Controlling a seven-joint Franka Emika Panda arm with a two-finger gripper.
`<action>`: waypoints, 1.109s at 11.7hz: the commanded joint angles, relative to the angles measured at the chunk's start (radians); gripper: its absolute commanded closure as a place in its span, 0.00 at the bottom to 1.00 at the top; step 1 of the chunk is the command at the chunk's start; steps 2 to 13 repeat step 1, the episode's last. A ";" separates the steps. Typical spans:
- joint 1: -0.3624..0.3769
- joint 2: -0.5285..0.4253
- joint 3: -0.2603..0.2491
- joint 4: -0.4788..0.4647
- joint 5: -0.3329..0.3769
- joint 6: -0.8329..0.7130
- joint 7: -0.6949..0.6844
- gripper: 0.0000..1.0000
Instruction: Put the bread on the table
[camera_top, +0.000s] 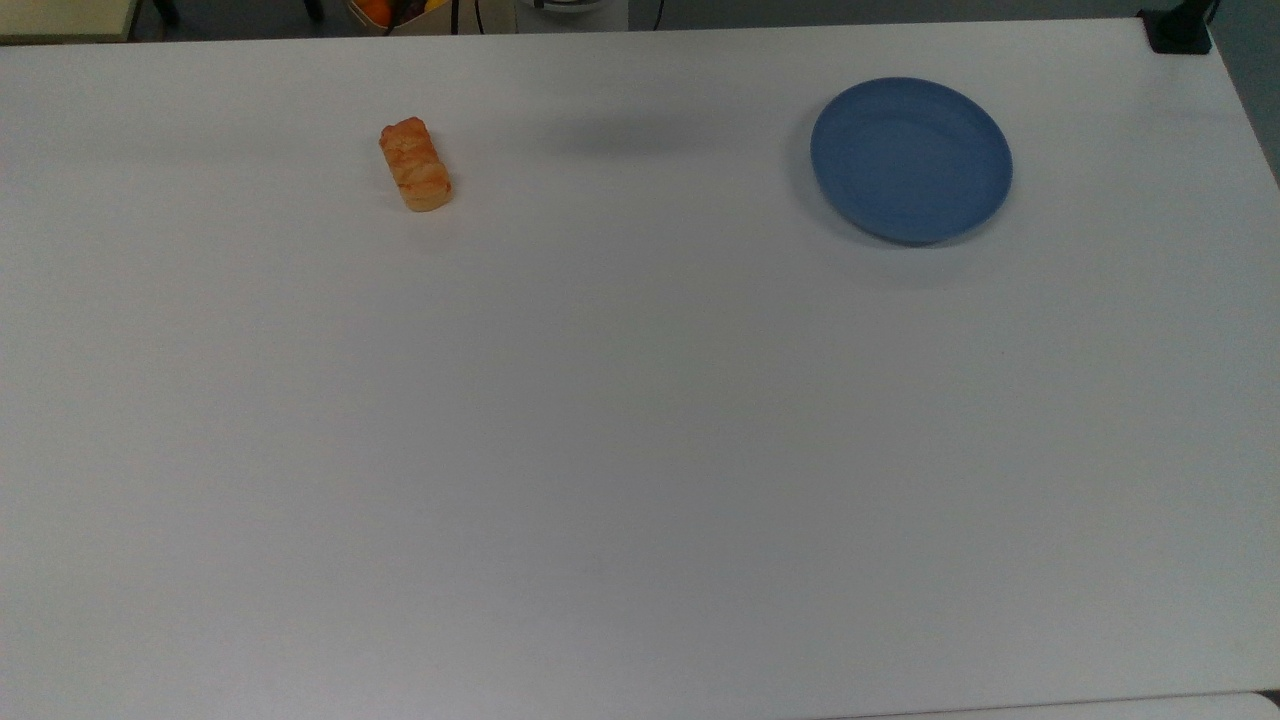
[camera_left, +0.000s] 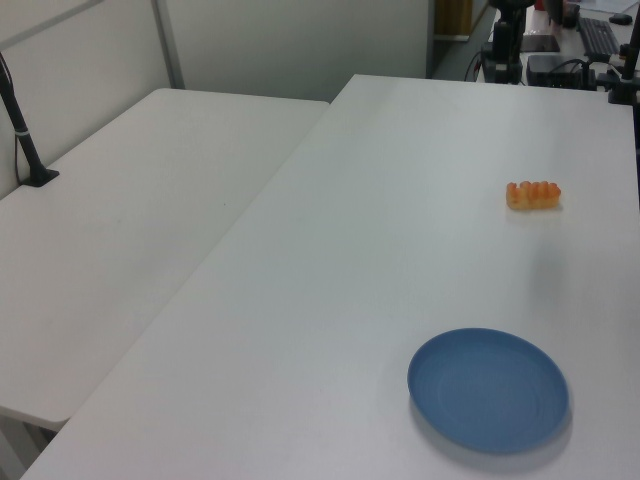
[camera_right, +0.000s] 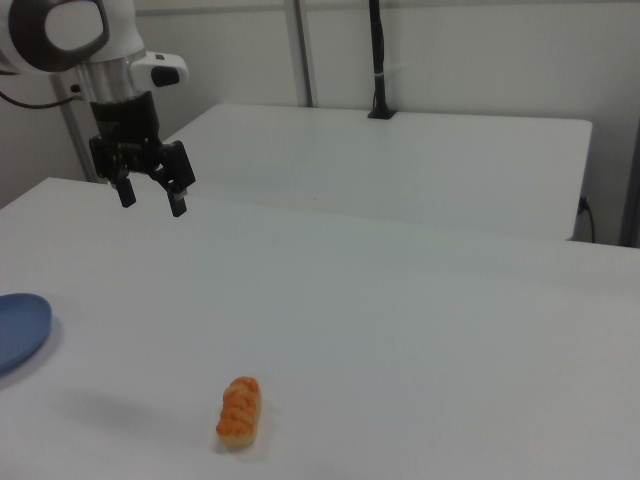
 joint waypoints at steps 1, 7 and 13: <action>-0.004 -0.005 -0.008 0.008 0.020 -0.023 0.010 0.00; -0.004 -0.005 -0.008 0.008 0.020 -0.023 0.010 0.00; -0.004 -0.005 -0.008 0.008 0.020 -0.023 0.010 0.00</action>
